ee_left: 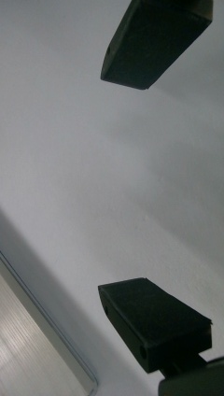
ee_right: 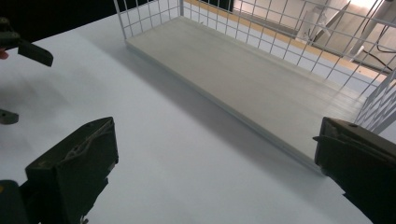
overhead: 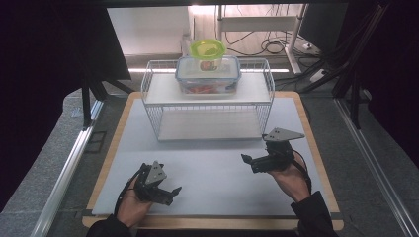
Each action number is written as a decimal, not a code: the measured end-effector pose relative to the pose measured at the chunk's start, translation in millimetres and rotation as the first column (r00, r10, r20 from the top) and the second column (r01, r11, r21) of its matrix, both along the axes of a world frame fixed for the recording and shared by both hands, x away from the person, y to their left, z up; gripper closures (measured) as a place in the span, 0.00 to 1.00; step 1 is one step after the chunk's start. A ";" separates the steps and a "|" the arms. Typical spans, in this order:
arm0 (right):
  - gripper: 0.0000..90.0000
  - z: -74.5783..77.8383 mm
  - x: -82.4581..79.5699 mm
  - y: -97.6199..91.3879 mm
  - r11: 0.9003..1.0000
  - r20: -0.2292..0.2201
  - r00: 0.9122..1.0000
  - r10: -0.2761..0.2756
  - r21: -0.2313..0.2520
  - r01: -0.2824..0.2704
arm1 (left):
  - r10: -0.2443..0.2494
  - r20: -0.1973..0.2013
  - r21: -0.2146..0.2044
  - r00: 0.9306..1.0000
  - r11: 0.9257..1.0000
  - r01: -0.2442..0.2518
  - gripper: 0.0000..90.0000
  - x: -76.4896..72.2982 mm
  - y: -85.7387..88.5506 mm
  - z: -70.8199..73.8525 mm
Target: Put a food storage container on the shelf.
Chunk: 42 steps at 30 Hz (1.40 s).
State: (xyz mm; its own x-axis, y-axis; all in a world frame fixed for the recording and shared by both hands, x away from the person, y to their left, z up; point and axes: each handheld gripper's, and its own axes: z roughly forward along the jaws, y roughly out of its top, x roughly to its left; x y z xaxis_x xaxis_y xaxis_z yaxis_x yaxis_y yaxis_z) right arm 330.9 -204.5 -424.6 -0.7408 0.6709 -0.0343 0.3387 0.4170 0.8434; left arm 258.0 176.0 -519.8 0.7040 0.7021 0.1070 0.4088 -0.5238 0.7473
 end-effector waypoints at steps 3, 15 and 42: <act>0.00 -2.9 -5.6 -3.9 1.000 -0.005 1.000 -0.001 0.004 0.001 | -0.001 -0.002 -0.003 1.000 1.000 0.001 0.03 -0.1 0.0 -0.1; 0.00 -24.1 -20.3 -21.0 0.999 -0.008 0.999 -0.041 -0.006 0.041 | 0.003 0.008 0.008 1.000 1.000 -0.003 0.02 0.3 -0.2 -2.3; 0.00 -81.6 -25.5 -26.5 0.991 -0.074 0.995 -0.061 -0.120 0.052 | -0.006 0.014 0.032 1.000 0.999 0.006 0.01 1.5 -2.1 -7.0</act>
State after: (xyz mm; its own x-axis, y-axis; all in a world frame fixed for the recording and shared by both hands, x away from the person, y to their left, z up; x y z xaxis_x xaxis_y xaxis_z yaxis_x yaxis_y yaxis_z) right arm 305.4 -231.1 -506.2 -0.7051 0.7066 -0.0595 0.4271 0.4902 0.7598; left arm 259.5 173.9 -526.8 0.7062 0.6941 0.1397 0.3952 -0.5501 0.7357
